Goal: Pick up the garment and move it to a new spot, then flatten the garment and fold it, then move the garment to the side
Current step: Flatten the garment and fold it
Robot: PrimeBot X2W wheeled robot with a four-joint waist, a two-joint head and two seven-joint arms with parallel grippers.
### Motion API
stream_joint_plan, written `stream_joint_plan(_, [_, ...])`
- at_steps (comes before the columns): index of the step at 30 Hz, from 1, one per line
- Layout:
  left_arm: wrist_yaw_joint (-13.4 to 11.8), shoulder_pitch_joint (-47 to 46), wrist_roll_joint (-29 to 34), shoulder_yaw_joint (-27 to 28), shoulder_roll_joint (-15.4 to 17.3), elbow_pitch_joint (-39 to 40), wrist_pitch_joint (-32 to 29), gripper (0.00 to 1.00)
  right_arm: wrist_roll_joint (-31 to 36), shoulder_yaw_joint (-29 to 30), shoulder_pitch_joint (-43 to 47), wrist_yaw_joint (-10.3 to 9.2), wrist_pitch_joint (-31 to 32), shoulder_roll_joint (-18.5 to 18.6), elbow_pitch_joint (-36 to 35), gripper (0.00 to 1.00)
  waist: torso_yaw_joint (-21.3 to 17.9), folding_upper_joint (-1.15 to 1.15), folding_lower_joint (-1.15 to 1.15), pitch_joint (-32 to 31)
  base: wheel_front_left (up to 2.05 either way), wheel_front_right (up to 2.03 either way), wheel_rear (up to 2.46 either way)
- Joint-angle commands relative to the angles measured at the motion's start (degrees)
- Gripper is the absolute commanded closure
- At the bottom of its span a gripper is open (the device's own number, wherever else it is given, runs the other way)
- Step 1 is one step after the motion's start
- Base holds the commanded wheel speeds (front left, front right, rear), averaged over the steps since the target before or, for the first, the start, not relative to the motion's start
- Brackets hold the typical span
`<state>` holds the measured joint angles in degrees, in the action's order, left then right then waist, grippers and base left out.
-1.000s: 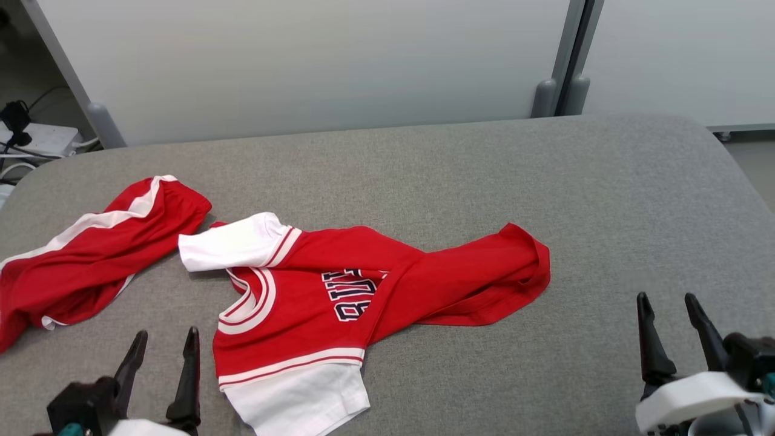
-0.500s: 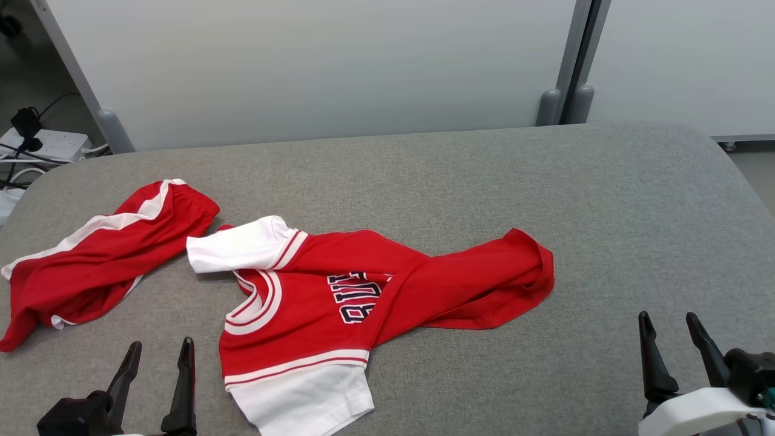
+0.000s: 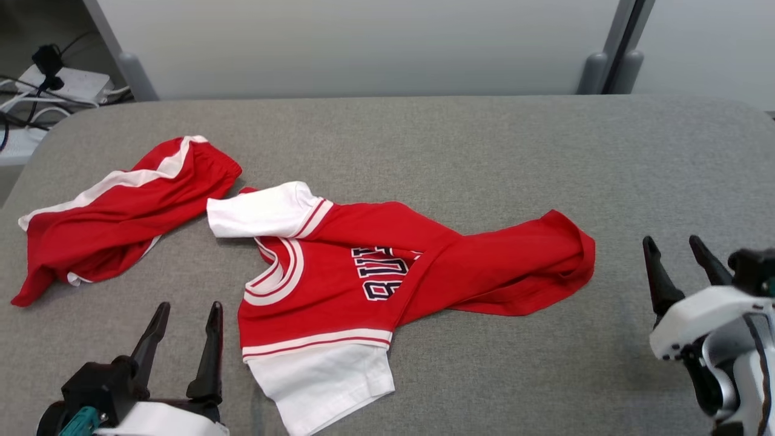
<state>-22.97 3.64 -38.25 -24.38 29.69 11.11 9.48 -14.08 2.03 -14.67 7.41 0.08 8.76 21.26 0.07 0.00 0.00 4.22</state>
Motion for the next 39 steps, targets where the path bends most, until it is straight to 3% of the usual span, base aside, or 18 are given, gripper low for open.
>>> stream_joint_plan(1, [0.6,-4.29,0.54,1.77,0.88,1.1,0.14,0.0,-0.61,-2.23,-3.8,0.08,0.89,1.67,0.1,0.0,2.06,0.0,0.0,2.38,0.0,0.0,0.0])
stream_joint_plan(13, [4.27,-12.42,1.35,-1.29,-2.98,-3.48,1.59,0.0,-8.88,-10.47,-22.92,0.08,15.29,6.68,19.53,0.0,8.28,0.0,0.0,9.82,0.0,0.0,0.0])
stream_joint_plan(21, [5.18,-14.09,1.34,-1.8,-4.0,-5.71,2.26,0.0,-11.05,-14.61,-26.8,0.08,19.95,8.01,24.06,0.01,8.67,0.0,0.0,10.75,0.0,0.0,0.0])
stream_joint_plan(22, [5.25,-14.26,1.34,-1.79,-4.03,-5.92,2.34,0.0,-11.21,-14.99,-27.14,0.08,19.95,8.13,24.35,0.57,8.62,0.0,0.0,10.85,0.0,0.0,0.0])
stream_joint_plan(24, [5.37,-14.54,1.33,-1.73,-4.09,-6.29,2.51,0.0,-11.55,-15.6,-27.66,0.08,19.27,8.33,24.68,1.0,8.48,0.0,0.0,10.97,0.0,0.0,0.0])
stream_joint_plan(31, [5.48,-14.82,1.2,-1.53,-4.3,-7.27,2.98,0.0,-13.35,-16.57,-28.86,0.08,15.25,9.25,25.21,1.0,7.53,0.0,0.0,11.09,0.0,0.0,0.0])
stream_joint_plan(39, [5.78,-15.15,1.07,-1.41,-4.35,-8.02,3.36,0.0,-13.93,-14.83,-33.32,0.08,4.97,11.28,24.64,1.0,6.19,0.0,0.0,10.68,0.0,0.0,0.0])
